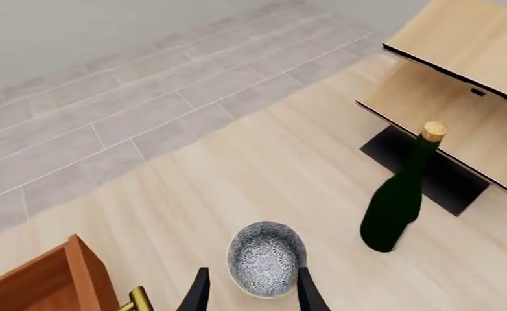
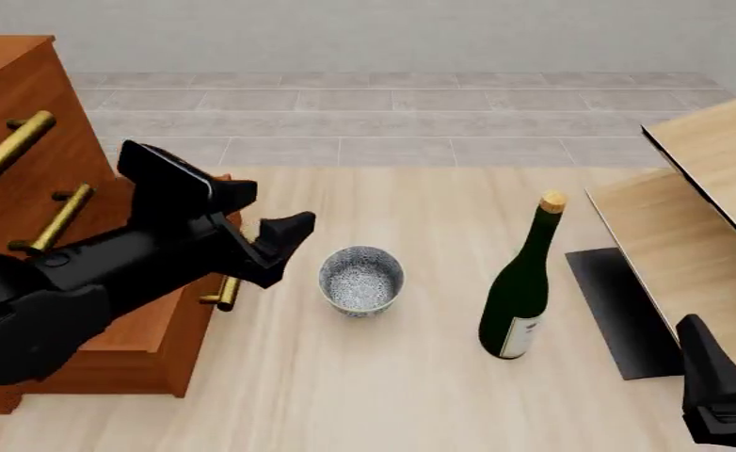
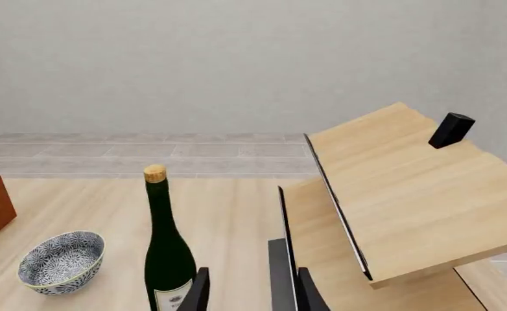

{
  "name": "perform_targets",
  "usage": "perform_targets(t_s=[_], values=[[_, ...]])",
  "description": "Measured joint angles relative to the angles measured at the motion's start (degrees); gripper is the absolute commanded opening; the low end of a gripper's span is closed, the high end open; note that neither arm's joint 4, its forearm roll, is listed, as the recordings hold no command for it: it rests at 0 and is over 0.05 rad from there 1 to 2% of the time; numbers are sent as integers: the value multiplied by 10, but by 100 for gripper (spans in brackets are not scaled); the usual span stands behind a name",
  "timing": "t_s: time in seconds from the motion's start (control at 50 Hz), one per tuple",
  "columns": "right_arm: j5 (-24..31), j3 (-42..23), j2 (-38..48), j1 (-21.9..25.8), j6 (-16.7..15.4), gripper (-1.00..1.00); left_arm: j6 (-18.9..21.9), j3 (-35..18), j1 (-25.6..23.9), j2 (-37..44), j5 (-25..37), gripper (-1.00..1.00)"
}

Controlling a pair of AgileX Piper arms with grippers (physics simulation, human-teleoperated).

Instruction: Put the bowl on top of the cabinet.

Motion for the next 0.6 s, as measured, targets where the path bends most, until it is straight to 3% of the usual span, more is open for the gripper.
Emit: perform_targets(t_s=[0.6], values=[[0, 0, 0, 0, 0, 100, -17, -49, 2, 118, -16, 100]])
